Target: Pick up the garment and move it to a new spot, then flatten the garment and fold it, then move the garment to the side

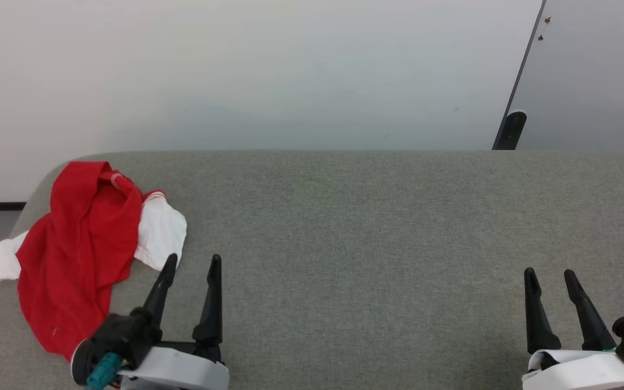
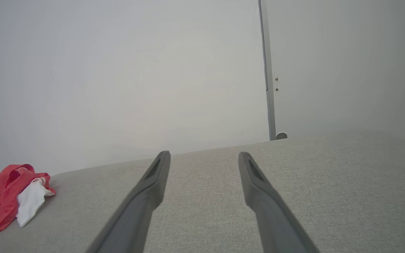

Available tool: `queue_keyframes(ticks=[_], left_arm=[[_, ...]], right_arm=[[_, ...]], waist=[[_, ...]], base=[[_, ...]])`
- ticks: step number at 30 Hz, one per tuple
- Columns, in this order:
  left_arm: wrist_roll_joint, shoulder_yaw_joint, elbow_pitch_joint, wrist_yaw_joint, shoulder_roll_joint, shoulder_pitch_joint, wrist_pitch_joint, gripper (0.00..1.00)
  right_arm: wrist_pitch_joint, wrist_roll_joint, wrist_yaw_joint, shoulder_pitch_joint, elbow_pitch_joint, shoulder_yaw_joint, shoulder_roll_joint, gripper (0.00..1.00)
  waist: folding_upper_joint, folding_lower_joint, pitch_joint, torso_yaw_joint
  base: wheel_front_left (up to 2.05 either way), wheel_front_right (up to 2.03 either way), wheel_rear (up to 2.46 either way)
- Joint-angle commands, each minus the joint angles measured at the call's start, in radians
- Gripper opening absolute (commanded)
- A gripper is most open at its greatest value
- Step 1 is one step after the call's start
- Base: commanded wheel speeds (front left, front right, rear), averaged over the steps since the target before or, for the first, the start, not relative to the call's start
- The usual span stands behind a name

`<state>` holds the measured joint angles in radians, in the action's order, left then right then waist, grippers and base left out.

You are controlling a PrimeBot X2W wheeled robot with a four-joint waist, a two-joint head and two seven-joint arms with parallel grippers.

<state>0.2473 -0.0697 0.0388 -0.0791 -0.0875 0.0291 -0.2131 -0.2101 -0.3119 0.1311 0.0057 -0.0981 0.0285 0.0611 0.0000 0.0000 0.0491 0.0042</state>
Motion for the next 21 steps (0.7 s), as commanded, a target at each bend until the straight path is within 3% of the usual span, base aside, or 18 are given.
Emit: queue_keyframes(ticks=[1, 21], left_arm=[[-0.033, -0.004, -0.012, 0.001, 0.000, -0.008, -0.009, 1.00], [-0.167, -0.007, -0.007, -0.009, 0.004, -0.016, -0.044, 1.00]], right_arm=[[-0.010, 0.030, 0.000, 0.007, 0.009, 0.000, -0.002, 1.00], [-0.045, 0.179, -0.001, 0.021, 0.025, -0.009, -0.008, 1.00]], waist=[[0.0000, 0.0000, 0.001, 0.000], [0.0000, 0.0000, 0.017, 0.003]], base=[[0.00, 0.00, 0.00], [0.00, 0.00, 0.00]])
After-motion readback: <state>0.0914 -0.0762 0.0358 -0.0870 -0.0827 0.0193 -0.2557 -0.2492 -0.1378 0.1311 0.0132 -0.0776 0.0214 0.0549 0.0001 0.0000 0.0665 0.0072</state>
